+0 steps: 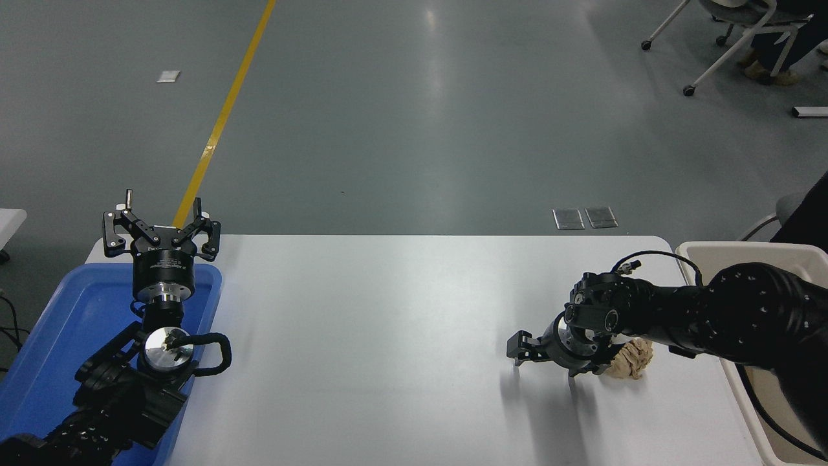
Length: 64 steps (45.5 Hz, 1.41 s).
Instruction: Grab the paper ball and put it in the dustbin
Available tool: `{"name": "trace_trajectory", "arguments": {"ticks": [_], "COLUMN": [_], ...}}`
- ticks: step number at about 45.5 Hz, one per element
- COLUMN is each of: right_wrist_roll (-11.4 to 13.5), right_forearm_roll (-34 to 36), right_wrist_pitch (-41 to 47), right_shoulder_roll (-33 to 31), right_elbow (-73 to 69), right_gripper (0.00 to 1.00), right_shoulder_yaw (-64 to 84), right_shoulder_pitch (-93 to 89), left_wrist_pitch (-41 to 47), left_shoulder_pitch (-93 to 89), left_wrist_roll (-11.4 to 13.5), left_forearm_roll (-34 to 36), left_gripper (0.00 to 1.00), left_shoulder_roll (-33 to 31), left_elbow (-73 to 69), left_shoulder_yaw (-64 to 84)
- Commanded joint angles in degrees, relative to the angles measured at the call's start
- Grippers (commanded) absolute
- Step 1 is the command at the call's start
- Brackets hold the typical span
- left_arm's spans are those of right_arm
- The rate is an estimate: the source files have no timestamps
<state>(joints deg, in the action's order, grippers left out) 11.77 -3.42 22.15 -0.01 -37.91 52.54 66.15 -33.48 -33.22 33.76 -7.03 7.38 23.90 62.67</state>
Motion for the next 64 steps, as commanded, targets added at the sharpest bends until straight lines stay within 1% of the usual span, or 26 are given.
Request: {"name": "trace_trajectory", "arguments": {"ticks": [1,17,33,42,46,50,53,58,61,64], "right_wrist_roll": [0.0,0.4,0.4,0.4,0.4,0.4,0.4,0.4,0.4,0.4], "right_forearm_roll": [0.0,0.3,0.5,0.3,0.3,0.2,-0.2,-4.3,-8.4,-11.7], "right_wrist_pitch": [0.0,1.0,4.1,9.3,12.9,16.6,17.5,18.8,19.2,19.2], "right_shoulder_roll": [0.0,0.0,0.0,-11.7,-16.9,-22.0,-25.6,-31.8,-35.0,-36.7], "right_elbow": [0.5,-1.6,-19.2,-31.8,-37.5,-41.6,-43.8,-45.3,-45.5,-45.6], "right_gripper": [1.00,1.00,1.00,1.00,1.00,1.00,1.00,1.00,1.00,1.00], "right_shoulder_yaw": [-0.1,-0.1,1.2,3.0,4.0,4.5,4.6,4.7,5.7,8.2], "right_shoulder_pitch": [-1.0,4.1,27.3,44.0,51.2,56.8,59.6,61.6,61.7,62.3], "left_wrist_pitch": [0.0,0.0,0.0,0.0,0.0,0.0,0.0,0.0,0.0,0.0], "left_shoulder_pitch": [0.0,0.0,0.0,0.0,0.0,0.0,0.0,0.0,0.0,0.0], "left_wrist_roll": [0.0,0.1,0.1,0.1,0.1,0.1,0.1,0.1,0.1,0.1], "left_forearm_roll": [0.0,0.0,0.0,0.0,0.0,0.0,0.0,0.0,0.0,0.0], "left_gripper": [0.99,0.99,0.99,0.99,0.99,0.99,0.99,0.99,0.99,0.99], "left_shoulder_roll": [0.0,0.2,0.2,0.2,0.2,0.2,0.2,0.2,0.2,0.2], "left_elbow": [0.0,0.0,0.0,0.0,0.0,0.0,0.0,-0.1,0.0,0.0], "left_shoulder_yaw": [0.0,0.0,0.0,0.0,0.0,0.0,0.0,0.0,0.0,0.0]}}
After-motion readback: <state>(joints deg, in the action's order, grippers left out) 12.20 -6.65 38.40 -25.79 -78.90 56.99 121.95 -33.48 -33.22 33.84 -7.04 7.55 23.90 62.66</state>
